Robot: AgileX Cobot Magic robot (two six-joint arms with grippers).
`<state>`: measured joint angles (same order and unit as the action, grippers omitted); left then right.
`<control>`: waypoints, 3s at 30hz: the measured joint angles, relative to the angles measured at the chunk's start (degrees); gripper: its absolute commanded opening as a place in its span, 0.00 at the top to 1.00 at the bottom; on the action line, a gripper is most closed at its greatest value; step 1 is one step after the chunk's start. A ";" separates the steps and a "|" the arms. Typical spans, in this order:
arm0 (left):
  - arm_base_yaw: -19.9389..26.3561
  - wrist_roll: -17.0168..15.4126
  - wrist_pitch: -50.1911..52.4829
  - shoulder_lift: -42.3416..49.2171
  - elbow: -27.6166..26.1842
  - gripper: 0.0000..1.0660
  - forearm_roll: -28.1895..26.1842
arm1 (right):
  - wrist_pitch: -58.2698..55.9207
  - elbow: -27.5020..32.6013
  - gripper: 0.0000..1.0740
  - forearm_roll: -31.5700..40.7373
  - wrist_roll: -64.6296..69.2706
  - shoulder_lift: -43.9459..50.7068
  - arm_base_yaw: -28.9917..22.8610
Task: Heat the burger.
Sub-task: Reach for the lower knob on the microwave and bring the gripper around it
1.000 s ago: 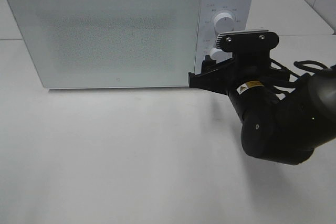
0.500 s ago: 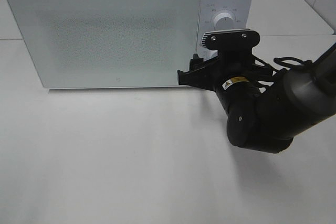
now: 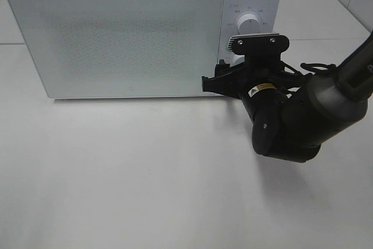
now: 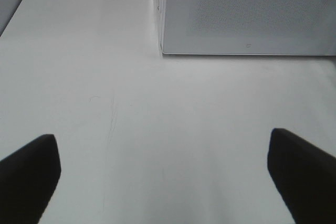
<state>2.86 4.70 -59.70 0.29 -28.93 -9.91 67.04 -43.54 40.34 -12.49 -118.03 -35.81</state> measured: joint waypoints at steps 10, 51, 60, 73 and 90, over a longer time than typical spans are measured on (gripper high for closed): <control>0.00 0.00 0.00 0.00 0.00 0.06 0.00 | 0.74 -1.20 0.33 -0.29 0.46 -0.69 1.20; 0.00 0.00 0.00 0.00 0.00 0.06 0.00 | -0.17 -1.26 0.96 -1.72 1.72 -0.74 1.49; 0.00 0.00 0.00 0.00 0.00 0.06 0.00 | 0.69 -1.15 1.00 -2.58 12.49 -1.15 1.60; 0.00 0.00 0.00 0.00 0.00 0.06 0.00 | 1.20 -0.46 1.00 -6.25 40.85 -1.20 2.12; 0.00 0.00 0.00 0.00 0.00 0.06 0.00 | 1.43 0.00 1.00 -8.08 72.19 -1.26 2.41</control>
<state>2.86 4.70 -59.70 0.29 -28.93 -9.91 68.47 -43.54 32.26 59.70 -119.29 -33.40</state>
